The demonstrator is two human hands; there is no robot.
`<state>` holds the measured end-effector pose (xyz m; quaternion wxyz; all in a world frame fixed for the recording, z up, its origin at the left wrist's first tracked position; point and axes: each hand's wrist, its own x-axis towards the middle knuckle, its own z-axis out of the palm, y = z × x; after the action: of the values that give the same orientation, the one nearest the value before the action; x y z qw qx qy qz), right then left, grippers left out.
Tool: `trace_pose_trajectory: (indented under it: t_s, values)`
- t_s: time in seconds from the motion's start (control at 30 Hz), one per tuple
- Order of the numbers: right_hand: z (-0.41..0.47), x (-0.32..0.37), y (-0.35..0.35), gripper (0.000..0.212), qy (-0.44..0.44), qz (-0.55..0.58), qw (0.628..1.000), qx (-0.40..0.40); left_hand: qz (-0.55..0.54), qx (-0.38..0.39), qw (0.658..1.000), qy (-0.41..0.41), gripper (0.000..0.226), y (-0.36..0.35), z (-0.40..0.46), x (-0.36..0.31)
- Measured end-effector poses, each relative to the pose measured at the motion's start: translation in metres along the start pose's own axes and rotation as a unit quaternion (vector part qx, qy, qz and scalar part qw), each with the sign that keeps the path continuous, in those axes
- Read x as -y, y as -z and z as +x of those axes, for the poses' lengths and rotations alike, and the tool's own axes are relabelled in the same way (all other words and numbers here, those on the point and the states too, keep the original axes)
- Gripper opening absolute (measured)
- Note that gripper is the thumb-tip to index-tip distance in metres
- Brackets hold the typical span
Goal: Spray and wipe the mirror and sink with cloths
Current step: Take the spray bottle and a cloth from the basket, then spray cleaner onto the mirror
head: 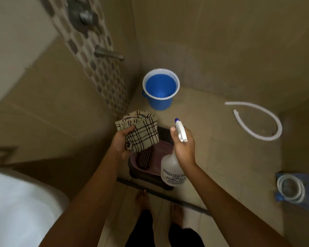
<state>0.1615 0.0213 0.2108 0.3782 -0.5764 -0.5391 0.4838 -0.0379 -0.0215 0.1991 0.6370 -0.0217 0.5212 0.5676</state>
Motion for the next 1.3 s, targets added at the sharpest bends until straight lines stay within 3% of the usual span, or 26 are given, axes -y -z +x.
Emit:
trace_pose_trajectory:
  t_s: [0.3, 0.53, 1.0, 1.3]
  values:
    - [-0.003, 0.108, -0.002, 0.014, 0.088, 0.108, 0.984, 0.11, -0.033, -0.03, 0.986, -0.163, 0.036, -0.037, -0.092, -0.072]
    - [-0.037, 0.165, -0.029, 0.02, 0.135, 0.111, 0.962, 0.21, -0.062, -0.071, 0.962, -0.256, 0.031, -0.018, -0.19, -0.102]
    - [-0.215, 0.246, -0.129, 0.029, 0.271, 0.117, 0.87, 0.396, -0.171, -0.147, 0.872, -0.434, 0.032, 0.096, -0.411, -0.119]
    - [-0.357, 0.288, -0.152, 0.038, 0.364, 0.153, 0.815, 0.425, -0.151, -0.15, 0.829, -0.518, 0.031, 0.155, -0.541, -0.106]
